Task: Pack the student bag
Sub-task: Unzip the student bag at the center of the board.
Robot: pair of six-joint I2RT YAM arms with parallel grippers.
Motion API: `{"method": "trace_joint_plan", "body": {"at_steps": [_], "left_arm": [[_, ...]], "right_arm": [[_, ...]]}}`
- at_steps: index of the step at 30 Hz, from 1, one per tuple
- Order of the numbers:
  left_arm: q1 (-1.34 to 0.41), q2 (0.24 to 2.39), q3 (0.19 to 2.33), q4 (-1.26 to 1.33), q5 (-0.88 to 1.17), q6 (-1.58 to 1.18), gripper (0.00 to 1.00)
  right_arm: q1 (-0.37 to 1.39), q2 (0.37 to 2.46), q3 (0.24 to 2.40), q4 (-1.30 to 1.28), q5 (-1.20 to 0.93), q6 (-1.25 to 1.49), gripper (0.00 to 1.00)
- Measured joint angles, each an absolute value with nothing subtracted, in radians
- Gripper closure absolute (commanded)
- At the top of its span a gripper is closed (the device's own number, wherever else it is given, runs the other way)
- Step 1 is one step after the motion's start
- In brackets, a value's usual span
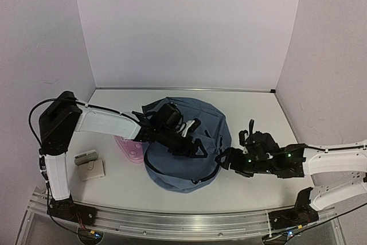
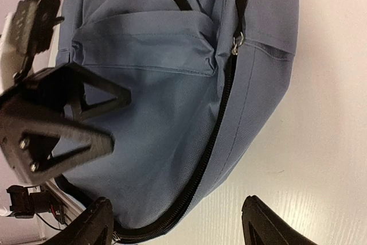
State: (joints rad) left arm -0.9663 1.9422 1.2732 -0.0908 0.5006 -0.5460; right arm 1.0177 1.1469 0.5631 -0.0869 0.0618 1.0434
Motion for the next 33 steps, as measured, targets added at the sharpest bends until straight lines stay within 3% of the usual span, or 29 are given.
{"method": "trace_joint_plan", "body": {"at_steps": [12,23,33], "left_arm": [[-1.056,1.688,1.204,-0.303,0.599,-0.549,0.25],[-1.132,1.699,1.208,-0.454,0.565,-0.571,0.42],[-1.153,1.758,1.231,-0.471,0.539,-0.569,0.52]], "right_arm": [[1.016,1.250,0.509,0.060,0.007,1.104,0.25],[1.016,1.300,0.524,0.077,-0.021,1.100,0.25],[1.016,1.310,0.531,0.090,-0.029,1.098,0.25]]}}
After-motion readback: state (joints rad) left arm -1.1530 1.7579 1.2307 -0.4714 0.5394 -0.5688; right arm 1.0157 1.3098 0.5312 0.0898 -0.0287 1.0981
